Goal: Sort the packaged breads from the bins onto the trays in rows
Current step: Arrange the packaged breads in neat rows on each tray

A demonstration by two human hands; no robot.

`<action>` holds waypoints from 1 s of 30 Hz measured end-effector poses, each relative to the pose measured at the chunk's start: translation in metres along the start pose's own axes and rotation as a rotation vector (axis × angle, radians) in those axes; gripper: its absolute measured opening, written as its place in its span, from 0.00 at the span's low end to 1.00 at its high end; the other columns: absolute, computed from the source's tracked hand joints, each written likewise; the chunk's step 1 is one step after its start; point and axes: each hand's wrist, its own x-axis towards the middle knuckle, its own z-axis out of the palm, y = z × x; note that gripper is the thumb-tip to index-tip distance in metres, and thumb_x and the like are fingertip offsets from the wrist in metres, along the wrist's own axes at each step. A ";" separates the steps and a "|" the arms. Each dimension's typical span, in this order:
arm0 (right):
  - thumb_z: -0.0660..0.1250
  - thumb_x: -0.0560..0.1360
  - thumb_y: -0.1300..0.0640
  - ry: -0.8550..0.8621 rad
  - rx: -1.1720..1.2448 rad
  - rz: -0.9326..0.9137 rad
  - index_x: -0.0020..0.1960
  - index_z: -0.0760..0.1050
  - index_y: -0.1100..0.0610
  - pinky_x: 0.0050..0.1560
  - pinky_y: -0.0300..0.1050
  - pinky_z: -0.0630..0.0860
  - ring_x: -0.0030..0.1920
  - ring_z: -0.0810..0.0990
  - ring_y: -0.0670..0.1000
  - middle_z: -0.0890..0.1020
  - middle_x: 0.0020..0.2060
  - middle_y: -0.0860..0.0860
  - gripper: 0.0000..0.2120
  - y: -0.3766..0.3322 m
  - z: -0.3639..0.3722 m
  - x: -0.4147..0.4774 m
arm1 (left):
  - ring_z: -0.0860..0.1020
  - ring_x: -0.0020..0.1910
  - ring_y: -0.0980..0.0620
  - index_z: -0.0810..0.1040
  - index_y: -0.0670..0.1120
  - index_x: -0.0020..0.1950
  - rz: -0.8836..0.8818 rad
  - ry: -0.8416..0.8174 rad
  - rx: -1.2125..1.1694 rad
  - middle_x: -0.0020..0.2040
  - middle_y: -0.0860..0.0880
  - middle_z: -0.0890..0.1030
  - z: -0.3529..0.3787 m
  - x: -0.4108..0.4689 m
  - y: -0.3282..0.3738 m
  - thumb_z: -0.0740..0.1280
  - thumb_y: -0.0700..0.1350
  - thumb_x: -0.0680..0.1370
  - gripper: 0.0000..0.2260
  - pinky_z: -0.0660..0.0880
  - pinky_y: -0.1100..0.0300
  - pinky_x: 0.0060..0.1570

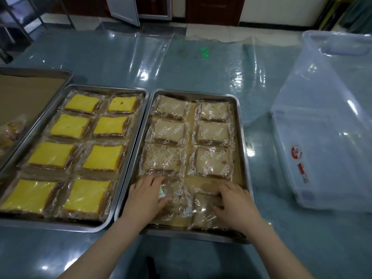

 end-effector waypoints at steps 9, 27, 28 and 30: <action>0.65 0.71 0.60 -0.083 0.202 0.085 0.57 0.71 0.45 0.53 0.46 0.74 0.54 0.78 0.48 0.81 0.52 0.43 0.18 0.007 -0.022 0.007 | 0.69 0.48 0.55 0.78 0.53 0.52 0.120 0.163 -0.042 0.44 0.56 0.69 -0.066 0.013 0.005 0.73 0.57 0.69 0.15 0.66 0.61 0.46; 0.55 0.77 0.37 -0.009 0.074 0.157 0.76 0.44 0.38 0.68 0.55 0.33 0.74 0.31 0.55 0.38 0.76 0.47 0.31 -0.047 0.035 -0.015 | 0.25 0.68 0.50 0.33 0.64 0.71 0.354 -0.400 0.094 0.73 0.53 0.29 -0.002 -0.025 -0.026 0.47 0.56 0.82 0.25 0.28 0.47 0.67; 0.53 0.77 0.35 -0.056 0.031 0.187 0.76 0.42 0.39 0.68 0.56 0.31 0.73 0.30 0.57 0.37 0.76 0.48 0.33 -0.050 0.038 -0.011 | 0.25 0.68 0.49 0.33 0.65 0.70 0.355 -0.408 0.104 0.73 0.53 0.29 -0.002 -0.020 -0.027 0.48 0.55 0.82 0.26 0.28 0.45 0.67; 0.51 0.76 0.32 -0.110 -0.035 0.204 0.76 0.38 0.38 0.69 0.59 0.31 0.73 0.29 0.59 0.34 0.75 0.49 0.34 -0.049 0.041 -0.004 | 0.24 0.67 0.49 0.31 0.67 0.68 0.352 -0.418 0.114 0.72 0.53 0.28 0.000 -0.012 -0.029 0.51 0.55 0.81 0.28 0.30 0.41 0.68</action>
